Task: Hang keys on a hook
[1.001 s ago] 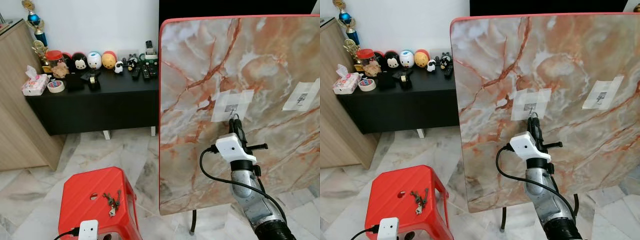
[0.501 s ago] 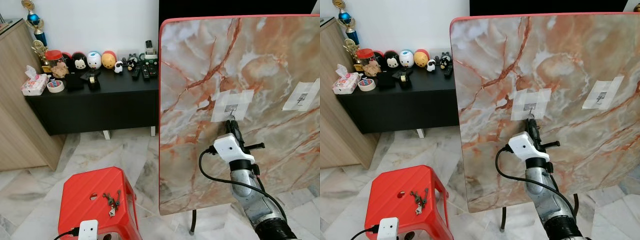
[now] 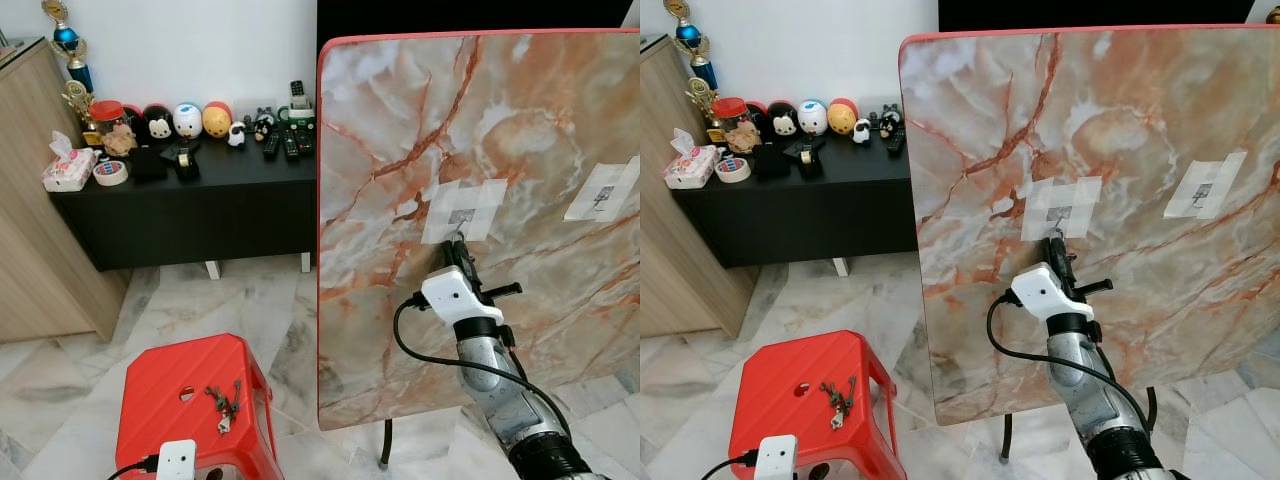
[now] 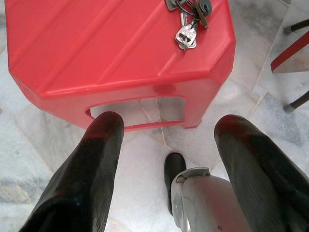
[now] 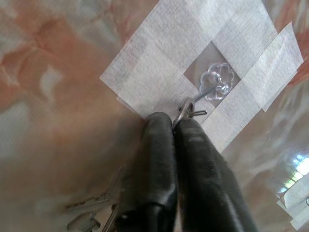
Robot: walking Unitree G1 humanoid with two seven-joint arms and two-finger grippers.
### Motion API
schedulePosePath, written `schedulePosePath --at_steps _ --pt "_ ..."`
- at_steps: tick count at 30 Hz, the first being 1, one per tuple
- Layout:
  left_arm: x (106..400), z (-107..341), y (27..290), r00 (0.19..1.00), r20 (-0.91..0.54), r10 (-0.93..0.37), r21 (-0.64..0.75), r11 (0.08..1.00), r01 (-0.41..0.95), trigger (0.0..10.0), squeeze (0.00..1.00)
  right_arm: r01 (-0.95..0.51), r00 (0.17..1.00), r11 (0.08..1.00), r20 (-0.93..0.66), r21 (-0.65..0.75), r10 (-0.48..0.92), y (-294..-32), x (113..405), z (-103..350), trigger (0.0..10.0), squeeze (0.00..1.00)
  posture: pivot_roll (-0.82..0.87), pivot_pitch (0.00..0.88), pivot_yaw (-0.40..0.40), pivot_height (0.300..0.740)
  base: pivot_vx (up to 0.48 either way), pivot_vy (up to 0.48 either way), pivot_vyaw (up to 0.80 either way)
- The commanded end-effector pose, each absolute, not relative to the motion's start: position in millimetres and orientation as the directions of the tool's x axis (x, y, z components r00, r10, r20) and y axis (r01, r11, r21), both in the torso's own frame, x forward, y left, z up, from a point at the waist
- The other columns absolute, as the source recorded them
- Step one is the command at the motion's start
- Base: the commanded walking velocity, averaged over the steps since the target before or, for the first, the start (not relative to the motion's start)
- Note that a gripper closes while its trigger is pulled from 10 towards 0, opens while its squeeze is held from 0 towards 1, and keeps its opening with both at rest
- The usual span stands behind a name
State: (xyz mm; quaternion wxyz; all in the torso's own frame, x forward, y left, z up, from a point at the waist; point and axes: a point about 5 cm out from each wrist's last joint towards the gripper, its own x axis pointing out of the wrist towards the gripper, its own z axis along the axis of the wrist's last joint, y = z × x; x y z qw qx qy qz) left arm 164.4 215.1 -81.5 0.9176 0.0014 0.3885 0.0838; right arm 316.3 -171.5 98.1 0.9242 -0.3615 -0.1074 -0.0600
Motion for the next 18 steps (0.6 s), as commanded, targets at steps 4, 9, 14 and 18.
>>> schedulePosePath --at_steps 4,9,14,18 --pt "160 -84 215 0.668 -0.729 0.150 0.070 0.987 -0.145 10.0 0.00 0.190 0.966 0.733 0.257 -0.654 -0.022 -172 318 102 10.0 1.00 0.03 0.000 -0.032 0.725 0.000 0.000 0.00" --pt "160 -84 215 0.668 -0.729 0.149 0.071 0.987 -0.144 10.0 0.00 0.179 0.966 0.755 0.259 -0.631 -0.013 -170 317 102 10.0 1.00 0.03 0.000 -0.032 0.725 0.000 0.000 0.00" --pt "160 -84 214 0.669 -0.728 0.150 0.069 0.987 -0.146 10.0 0.00 0.066 0.968 0.805 0.234 -0.590 0.092 -158 309 97 10.0 0.00 0.03 0.000 -0.033 0.725 0.000 0.000 0.00" --pt "160 -84 215 0.669 -0.728 0.150 0.069 0.987 -0.146 10.0 0.00 0.010 0.969 0.814 0.207 -0.581 0.135 -153 303 91 10.0 0.00 0.03 0.000 -0.033 0.725 0.000 0.000 0.00"
